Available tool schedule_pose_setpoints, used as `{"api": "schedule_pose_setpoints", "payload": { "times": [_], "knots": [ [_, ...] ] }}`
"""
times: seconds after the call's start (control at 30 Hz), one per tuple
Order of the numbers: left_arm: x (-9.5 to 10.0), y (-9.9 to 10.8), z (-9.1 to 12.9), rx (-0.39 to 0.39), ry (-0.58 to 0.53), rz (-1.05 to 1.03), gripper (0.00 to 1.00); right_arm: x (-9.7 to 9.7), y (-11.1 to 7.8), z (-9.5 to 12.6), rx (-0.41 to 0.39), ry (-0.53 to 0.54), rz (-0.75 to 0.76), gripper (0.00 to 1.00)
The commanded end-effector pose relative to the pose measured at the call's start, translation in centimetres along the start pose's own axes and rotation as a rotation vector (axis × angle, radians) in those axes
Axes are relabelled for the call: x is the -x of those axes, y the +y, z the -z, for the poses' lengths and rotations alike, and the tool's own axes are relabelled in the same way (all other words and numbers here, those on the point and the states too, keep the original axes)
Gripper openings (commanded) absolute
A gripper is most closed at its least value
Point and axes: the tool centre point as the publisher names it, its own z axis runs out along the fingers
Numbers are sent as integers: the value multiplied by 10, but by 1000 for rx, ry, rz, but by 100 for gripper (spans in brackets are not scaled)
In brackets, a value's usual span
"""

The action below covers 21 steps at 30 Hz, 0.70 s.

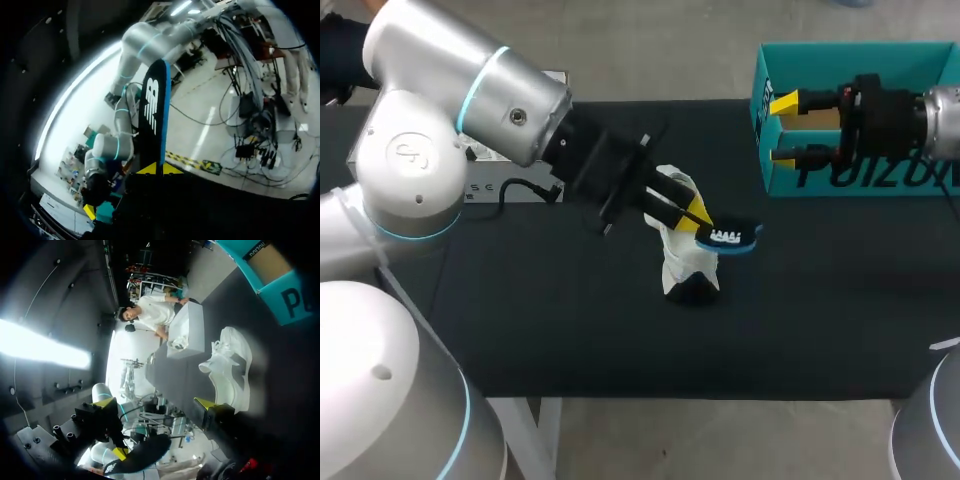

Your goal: Take the shoe out of the shoebox, open the shoe tongue, remove and reinsert the insole, then place the shoe into the shoebox

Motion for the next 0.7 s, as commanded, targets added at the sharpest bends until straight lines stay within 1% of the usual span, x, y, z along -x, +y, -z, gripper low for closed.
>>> {"api": "schedule_pose_setpoints", "payload": {
  "times": [0.03,0.07,0.4,0.43,0.47,0.5,0.53,0.6,0.7],
  "knots": [
    [-2,14,-13,357,10,-605,0,0,0,-1,1,-3,-1,100],
    [0,17,-14,324,-9,-561,0,0,0,-1,1,-3,-1,100],
    [0,17,-14,324,-9,-561,0,0,0,-1,1,-3,-1,100],
    [0,21,-14,405,-7,-647,0,0,0,-1,1,-3,-1,100],
    [-2,24,-15,416,13,-673,0,0,0,-1,1,-3,-1,100],
    [-4,29,-15,439,10,-691,0,0,0,-1,1,-3,-1,100],
    [-5,33,-15,439,-21,-682,0,0,0,-1,1,-3,-1,100],
    [-7,42,-16,456,-24,-683,0,0,0,-1,1,-3,-1,100],
    [-4,50,-18,455,-74,-697,0,0,0,-1,1,-3,-1,100]
  ]
}}
